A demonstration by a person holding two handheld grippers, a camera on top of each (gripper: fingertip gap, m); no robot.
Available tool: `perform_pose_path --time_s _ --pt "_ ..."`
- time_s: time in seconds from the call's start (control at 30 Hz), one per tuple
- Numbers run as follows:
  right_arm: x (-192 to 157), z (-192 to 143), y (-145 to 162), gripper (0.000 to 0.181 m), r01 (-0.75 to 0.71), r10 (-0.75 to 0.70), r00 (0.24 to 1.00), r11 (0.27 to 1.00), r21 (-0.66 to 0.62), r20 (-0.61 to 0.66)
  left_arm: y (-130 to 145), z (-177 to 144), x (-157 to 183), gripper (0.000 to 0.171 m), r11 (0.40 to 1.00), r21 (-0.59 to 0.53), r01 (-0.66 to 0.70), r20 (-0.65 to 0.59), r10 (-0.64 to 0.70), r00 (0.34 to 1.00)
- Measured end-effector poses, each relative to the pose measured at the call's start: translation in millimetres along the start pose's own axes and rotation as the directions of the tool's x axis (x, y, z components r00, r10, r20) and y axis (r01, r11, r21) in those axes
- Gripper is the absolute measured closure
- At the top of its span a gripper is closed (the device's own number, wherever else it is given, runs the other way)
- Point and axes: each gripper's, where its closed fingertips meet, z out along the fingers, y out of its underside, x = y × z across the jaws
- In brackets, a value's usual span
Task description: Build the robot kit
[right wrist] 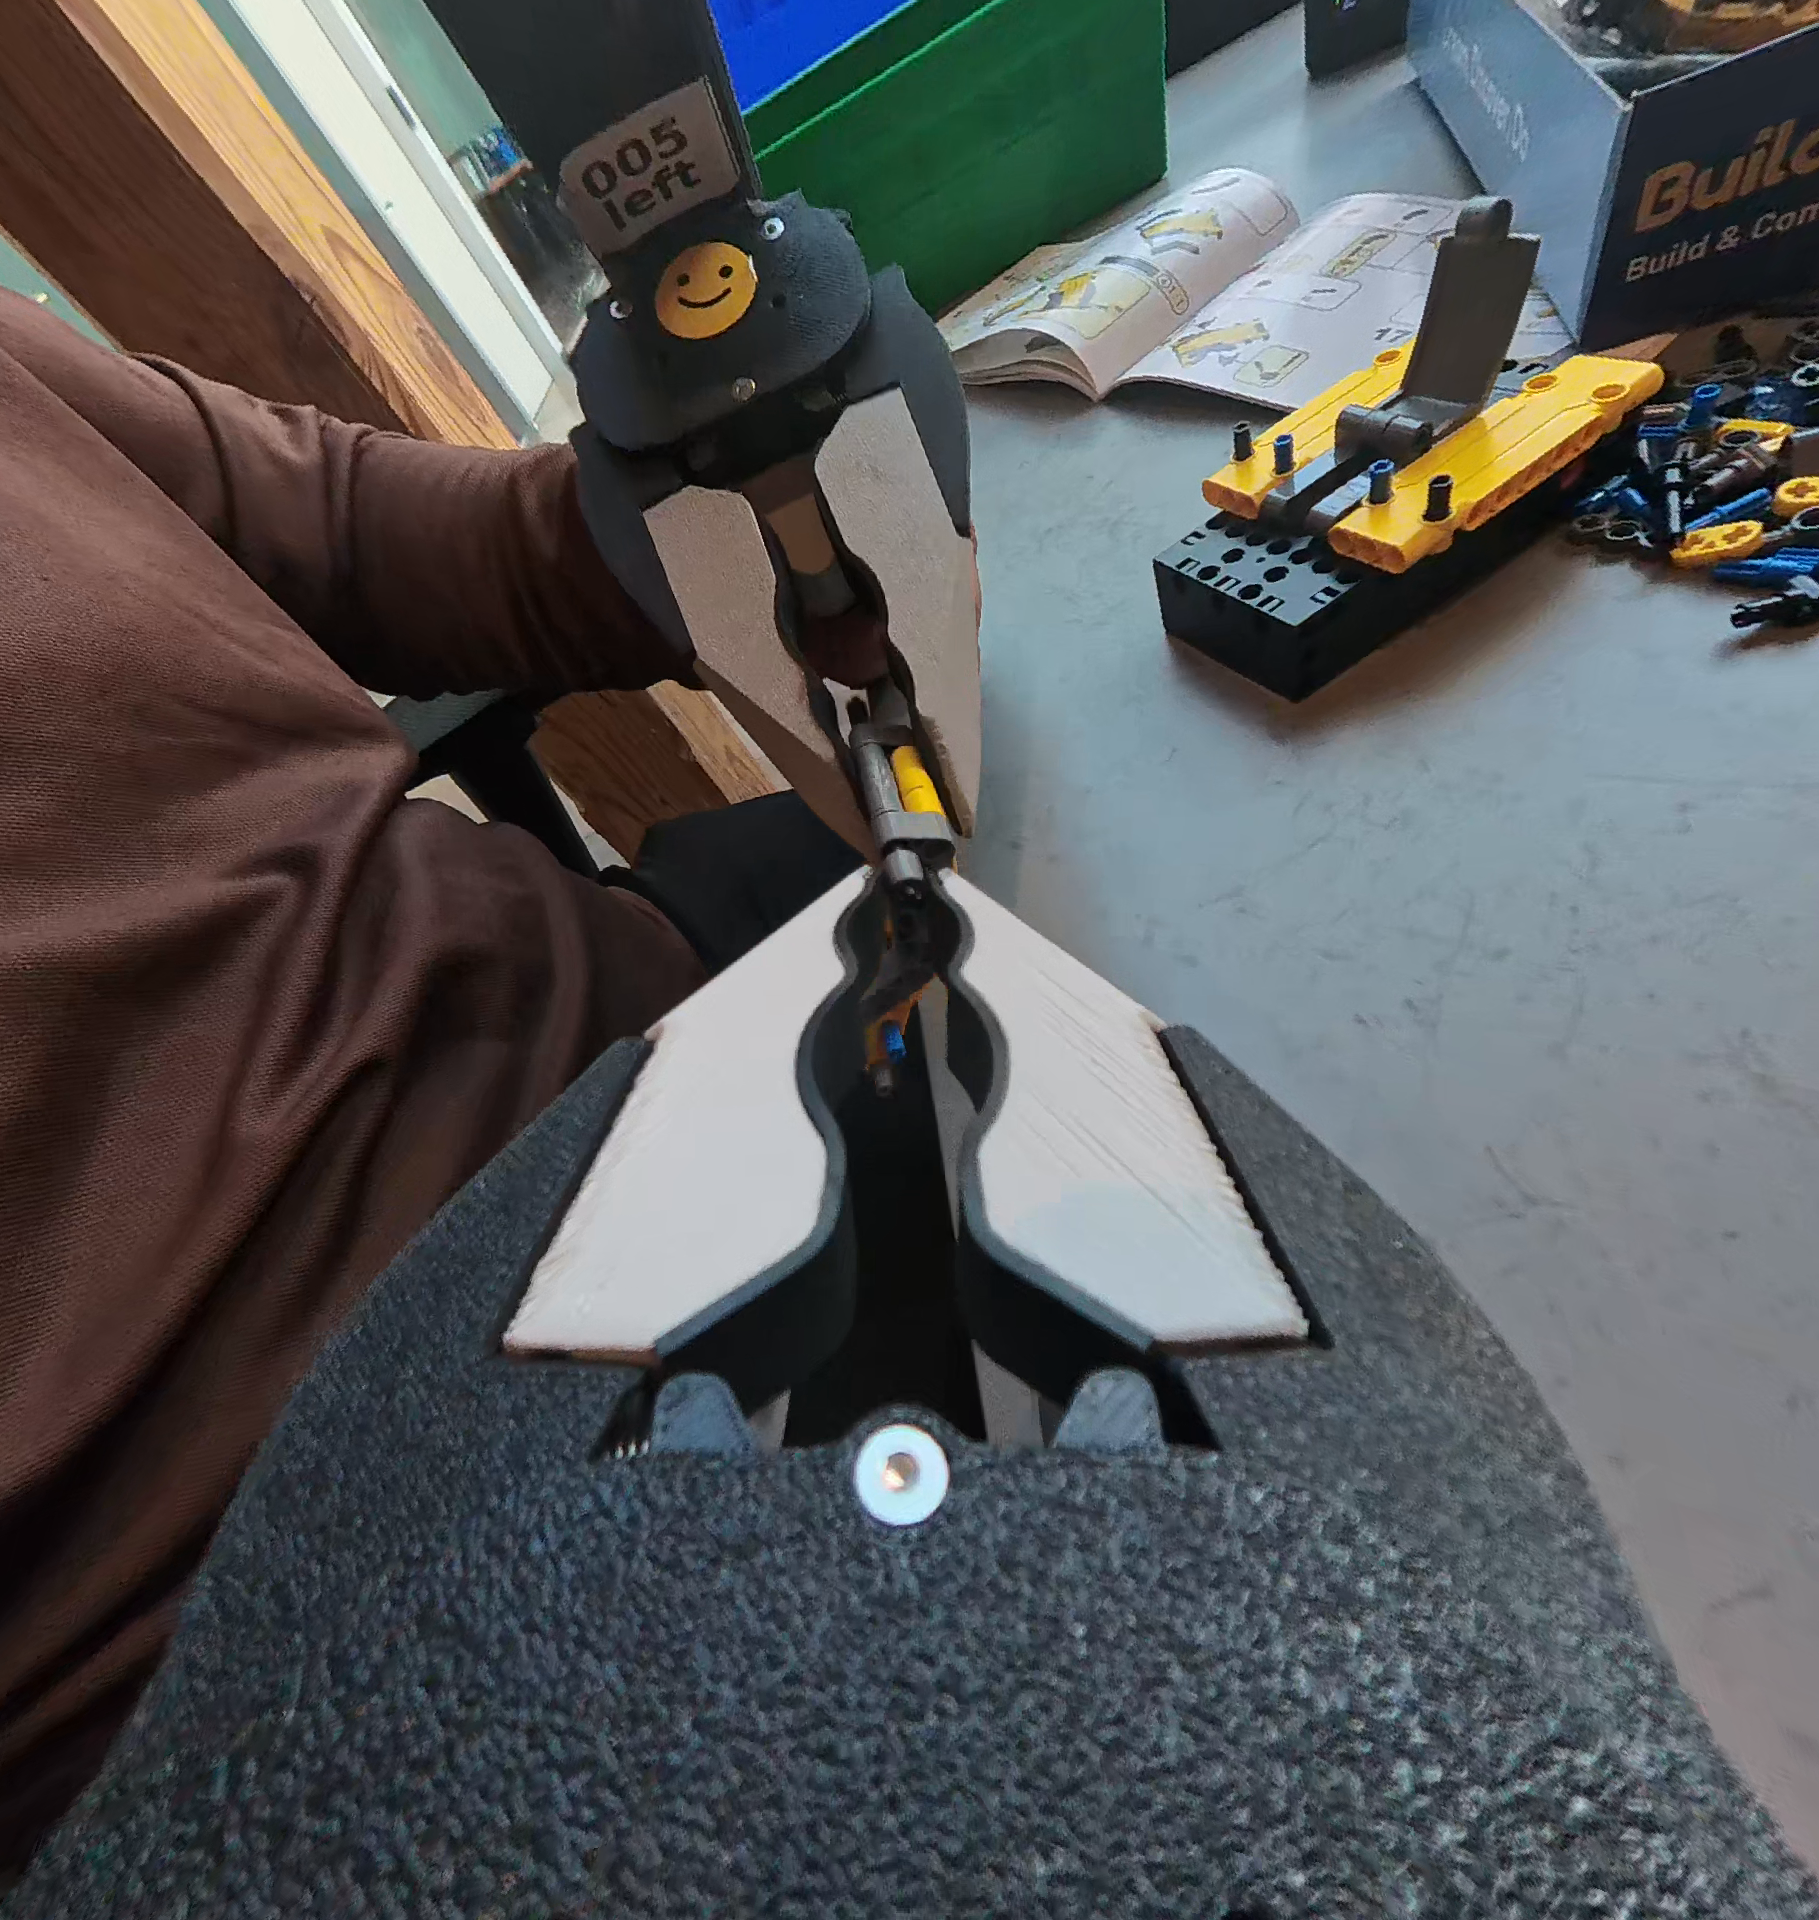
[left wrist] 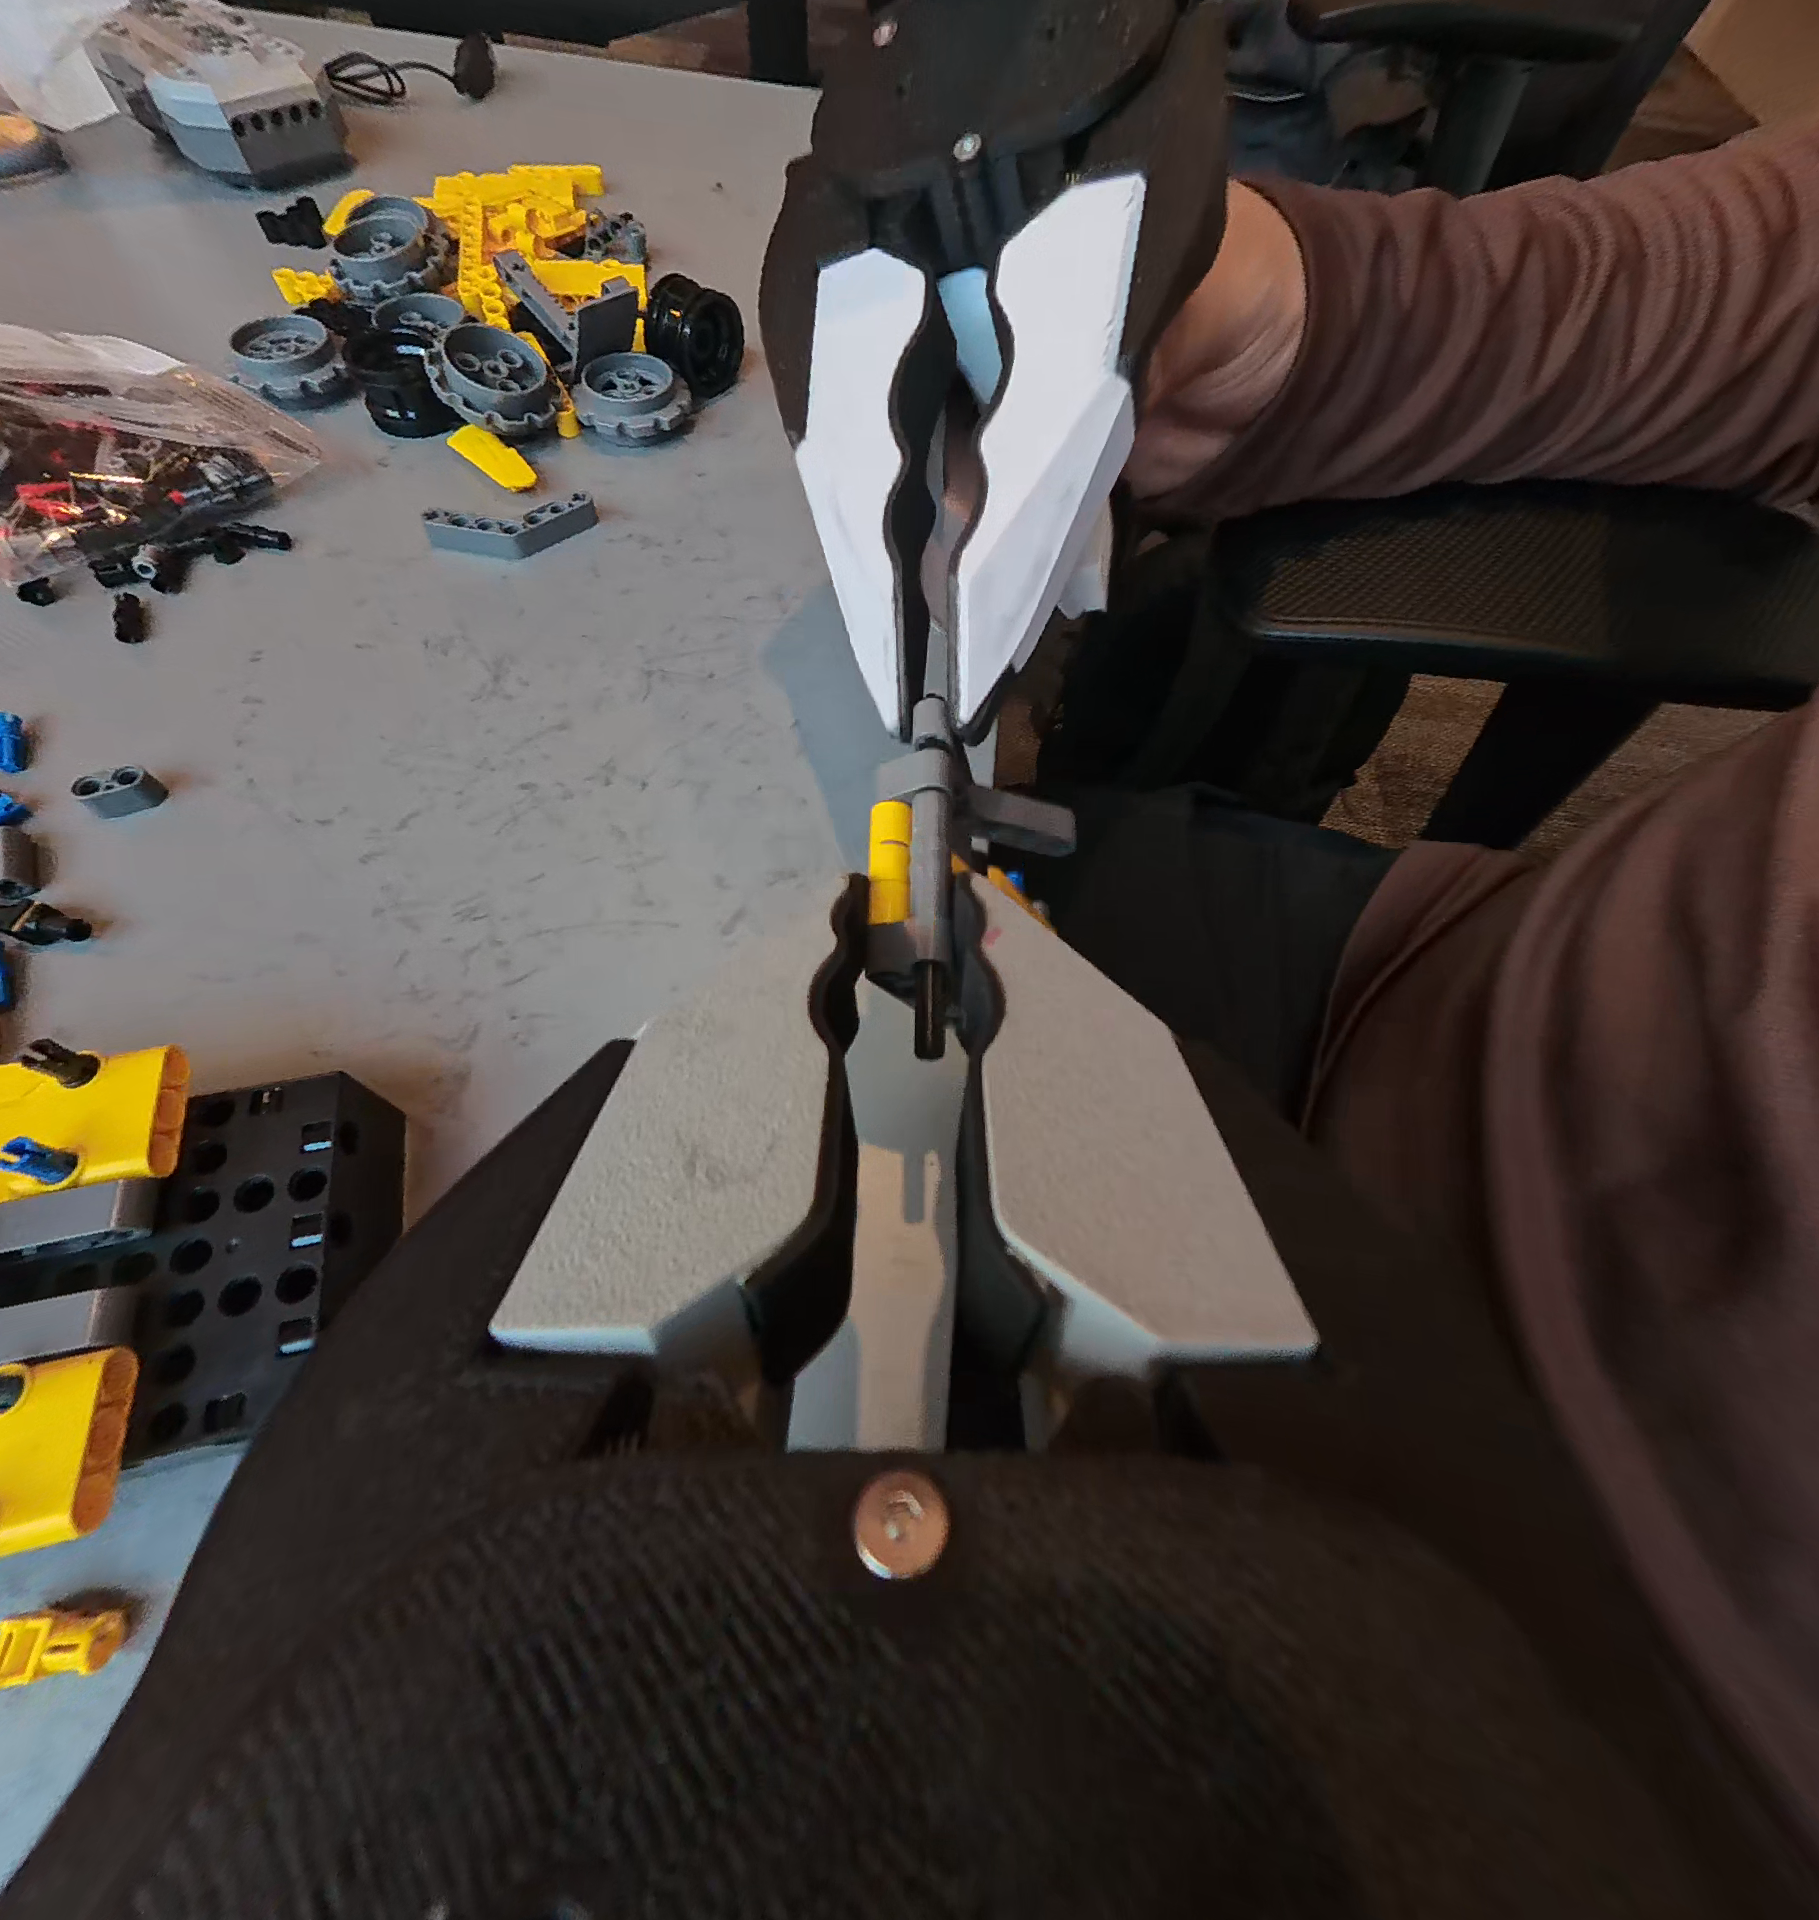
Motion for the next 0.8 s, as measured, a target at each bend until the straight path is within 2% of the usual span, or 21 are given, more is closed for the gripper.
perform_pose_path --time_s 0.13,0.43,0.7,0.8 --pt "7 4 5 0.175 -0.009 0.009 1.0 1.0 -0.028 -0.011 3 1 -4 0.159 1.0 -0.024 0.019 -0.022 -0.02 1.0" --pt "5 8 16 0.176 -0.069 0.075 0.995 0.994 -0.085 0.06 10 4 0 0.16 0.995 -0.079 0.056 -0.103 -0.064 0.993" --pt "4 14 24 0.177 -0.055 0.064 0.996 0.989 -0.137 0.061 13 5 2 0.16 0.993 -0.105 0.063 -0.125 -0.076 0.989" --pt "3 21 33 0.177 -0.027 0.037 0.998 0.98 -0.199 0.044 17 8 5 0.162 0.99 -0.132 0.038 -0.125 -0.055 0.991"
